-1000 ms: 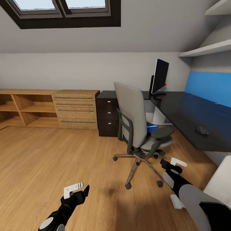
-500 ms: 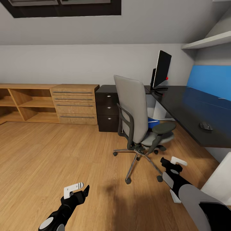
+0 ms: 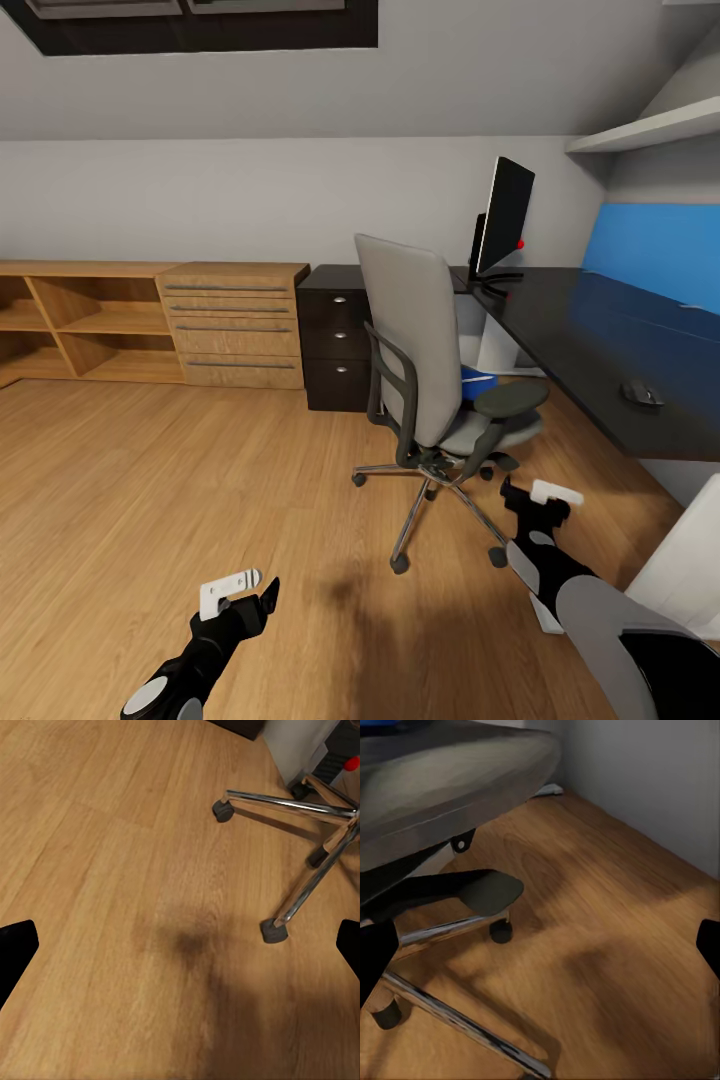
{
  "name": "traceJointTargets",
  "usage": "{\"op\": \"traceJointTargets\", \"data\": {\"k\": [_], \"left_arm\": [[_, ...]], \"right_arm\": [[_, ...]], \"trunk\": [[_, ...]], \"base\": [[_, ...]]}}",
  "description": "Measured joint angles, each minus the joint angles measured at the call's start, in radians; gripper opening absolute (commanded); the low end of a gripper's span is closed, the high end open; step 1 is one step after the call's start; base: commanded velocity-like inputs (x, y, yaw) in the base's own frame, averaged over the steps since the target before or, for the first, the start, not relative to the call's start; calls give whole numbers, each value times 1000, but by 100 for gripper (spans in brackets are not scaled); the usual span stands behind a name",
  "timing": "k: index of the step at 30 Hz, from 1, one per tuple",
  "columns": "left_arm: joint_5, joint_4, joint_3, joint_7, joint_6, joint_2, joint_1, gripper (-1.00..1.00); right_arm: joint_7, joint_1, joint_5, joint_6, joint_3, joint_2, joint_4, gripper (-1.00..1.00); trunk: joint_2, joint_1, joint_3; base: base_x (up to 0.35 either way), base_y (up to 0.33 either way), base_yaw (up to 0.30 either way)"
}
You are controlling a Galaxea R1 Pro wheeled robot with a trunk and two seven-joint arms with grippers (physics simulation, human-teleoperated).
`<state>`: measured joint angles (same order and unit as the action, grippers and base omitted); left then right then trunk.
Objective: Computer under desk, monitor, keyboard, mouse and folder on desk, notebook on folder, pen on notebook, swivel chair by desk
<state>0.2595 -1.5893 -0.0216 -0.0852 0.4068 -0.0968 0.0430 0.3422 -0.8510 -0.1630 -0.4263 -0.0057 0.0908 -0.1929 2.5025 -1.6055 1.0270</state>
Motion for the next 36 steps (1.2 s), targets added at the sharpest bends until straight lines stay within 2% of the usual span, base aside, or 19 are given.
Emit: {"op": "traceJointTargets", "data": {"k": [6, 21, 26, 27, 29, 31, 33, 36], "left_arm": [[-1, 2, 0, 0, 0, 0, 0, 100], [-2, 3, 0, 0, 1, 1, 0, 100], [-6, 3, 0, 0, 1, 1, 0, 100], [-8, 4, 0, 0, 1, 2, 0, 100], [-9, 8, 0, 0, 2, 2, 0, 100], [-9, 12, 0, 0, 2, 2, 0, 100], [-9, 12, 0, 0, 2, 2, 0, 100], [-9, 12, 0, 0, 2, 2, 0, 100]], "right_arm": [[0, 2, 22, -24, 0, 0, 1, 100], [0, 2, 24, -27, 1, -4, 1, 100], [2, 2, 22, -28, 0, -14, 0, 100], [4, 2, 19, -31, -10, -15, 0, 100], [0, 2, 24, -27, 1, -17, 0, 100], [9, 2, 18, -34, -21, -36, 0, 100], [0, 2, 29, -27, 1, -42, 1, 100], [0, 2, 30, -27, 1, -44, 1, 100]], "trunk": [[0, 0, 0], [0, 0, 0], [0, 1, 0], [0, 0, 0], [0, 0, 0], [0, 0, 0], [0, 0, 0], [0, 0, 0]], "base": [[74, -30, 0], [131, -64, 0], [234, -10, 0], [103, -2, 0], [44, -1, 63], [4, 0, 246], [1, 0, 267], [0, 0, 272]]}}
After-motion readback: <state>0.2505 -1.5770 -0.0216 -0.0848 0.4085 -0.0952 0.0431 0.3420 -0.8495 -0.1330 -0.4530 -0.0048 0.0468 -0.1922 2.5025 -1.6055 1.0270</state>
